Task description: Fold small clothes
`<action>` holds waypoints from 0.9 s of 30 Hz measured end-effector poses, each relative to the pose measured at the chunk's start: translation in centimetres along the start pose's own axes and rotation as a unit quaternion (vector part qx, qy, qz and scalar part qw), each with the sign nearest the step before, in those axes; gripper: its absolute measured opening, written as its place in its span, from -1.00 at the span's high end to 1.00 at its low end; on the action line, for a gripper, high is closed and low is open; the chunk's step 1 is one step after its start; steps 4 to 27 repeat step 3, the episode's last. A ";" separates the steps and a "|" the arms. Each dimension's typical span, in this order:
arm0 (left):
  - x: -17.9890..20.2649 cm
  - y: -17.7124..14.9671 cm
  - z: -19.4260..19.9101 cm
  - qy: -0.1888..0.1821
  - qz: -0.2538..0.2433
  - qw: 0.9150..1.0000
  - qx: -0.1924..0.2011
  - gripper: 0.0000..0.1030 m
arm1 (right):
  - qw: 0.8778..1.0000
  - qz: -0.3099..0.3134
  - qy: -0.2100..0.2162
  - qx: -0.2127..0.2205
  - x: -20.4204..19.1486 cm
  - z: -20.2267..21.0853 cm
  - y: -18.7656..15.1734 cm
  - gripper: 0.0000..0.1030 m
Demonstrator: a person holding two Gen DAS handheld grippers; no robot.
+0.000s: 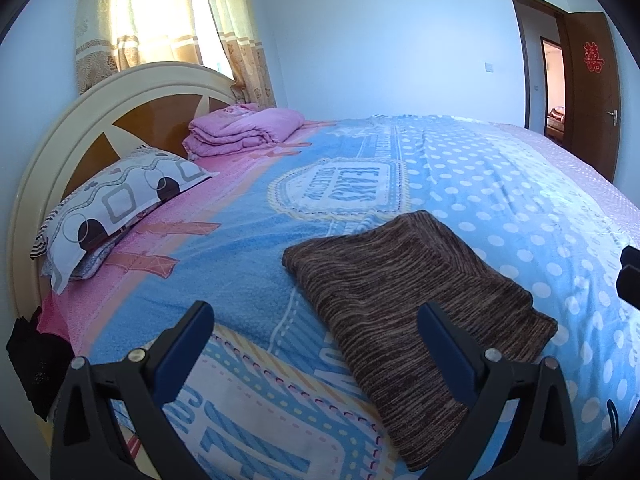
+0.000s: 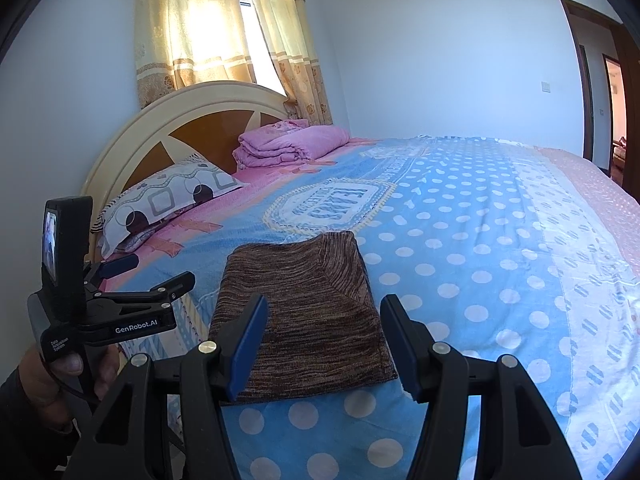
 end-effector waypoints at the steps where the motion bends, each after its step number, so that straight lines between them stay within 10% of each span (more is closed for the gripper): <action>1: -0.1 0.0 -0.1 0.001 0.001 1.000 -0.002 -1.00 | 1.000 0.000 0.000 -0.001 0.0 0.0 0.0 -0.16; 27: -0.1 0.0 -0.2 -0.005 0.003 1.000 -0.005 -1.00 | 1.000 -0.001 -0.001 -0.002 0.2 0.0 -0.1 -0.16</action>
Point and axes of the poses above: each gripper's, at about its wrist camera, not at the fingertips, and z roughly against the way its jaws point, x to its right, y to its top, the point moved 1 cm from there along -z, roughly the way its jaws point, and after that the axes turned 4 degrees about y, right-handed, at the moved point
